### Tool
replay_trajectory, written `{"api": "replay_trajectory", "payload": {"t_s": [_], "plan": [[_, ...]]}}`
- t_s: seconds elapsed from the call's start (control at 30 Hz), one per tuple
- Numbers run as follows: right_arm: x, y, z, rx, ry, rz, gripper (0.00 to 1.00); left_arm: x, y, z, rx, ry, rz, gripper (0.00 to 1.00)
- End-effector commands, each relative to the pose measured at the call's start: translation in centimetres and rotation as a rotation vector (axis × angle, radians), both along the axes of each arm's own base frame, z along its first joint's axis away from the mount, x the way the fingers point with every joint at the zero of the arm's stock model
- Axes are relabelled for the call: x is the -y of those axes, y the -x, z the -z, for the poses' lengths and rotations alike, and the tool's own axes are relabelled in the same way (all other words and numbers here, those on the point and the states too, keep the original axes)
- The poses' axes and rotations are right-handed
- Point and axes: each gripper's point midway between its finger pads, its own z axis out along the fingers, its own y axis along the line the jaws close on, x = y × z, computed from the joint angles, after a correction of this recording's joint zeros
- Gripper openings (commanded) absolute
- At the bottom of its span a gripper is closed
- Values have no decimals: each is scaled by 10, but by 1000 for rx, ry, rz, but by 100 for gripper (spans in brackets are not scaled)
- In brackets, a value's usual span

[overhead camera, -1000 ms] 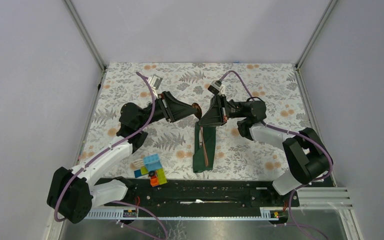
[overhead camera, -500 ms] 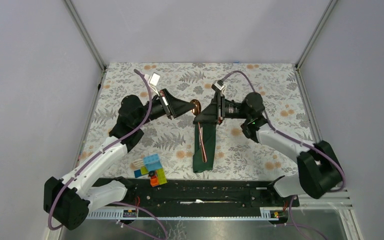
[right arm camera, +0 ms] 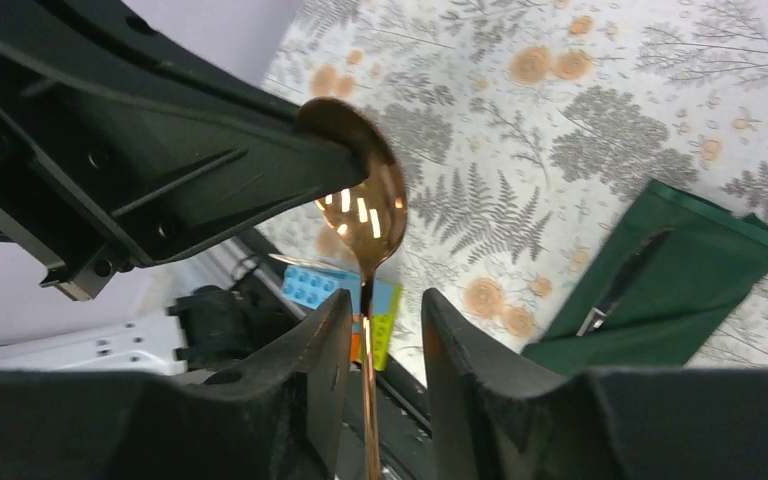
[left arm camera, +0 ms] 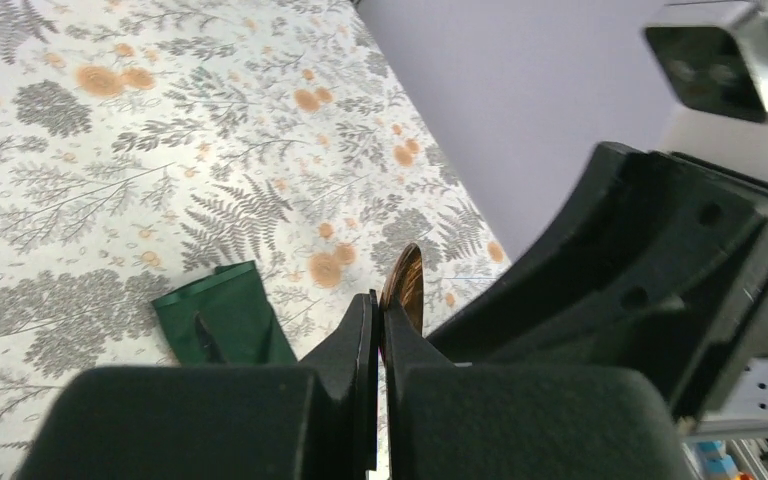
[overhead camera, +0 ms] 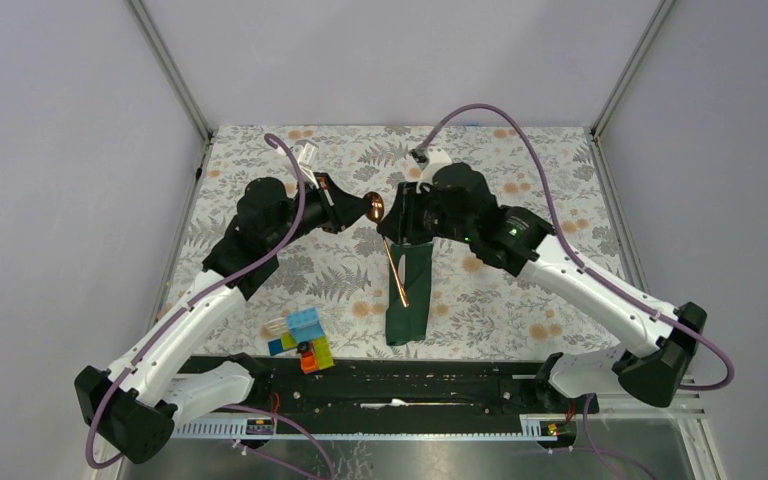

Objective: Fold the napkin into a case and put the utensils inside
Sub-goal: Pass from the left arm to the right

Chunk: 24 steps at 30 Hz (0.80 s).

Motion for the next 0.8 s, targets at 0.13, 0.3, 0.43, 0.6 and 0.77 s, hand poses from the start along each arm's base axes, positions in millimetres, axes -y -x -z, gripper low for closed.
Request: {"api": "replay_trajectory", "payload": {"t_s": [0.13, 0.3, 0.43, 0.6, 0.77], "plan": [[-2, -8, 23, 84, 288, 49, 32, -7, -14, -2, 35, -59, -61, 0], [-15, -8, 27, 90, 307, 29, 22, -7, -12, -1, 37, -64, -54, 0], [-19, -13, 25, 107, 315, 37, 16, -7, -11, 0, 37, -72, -46, 0], [-6, -37, 39, 141, 369, 167, 0, -18, -19, 18, -31, -135, -123, 59], [38, -101, 55, 228, 349, 507, 0, -23, -5, 61, -142, -201, -106, 99]]}}
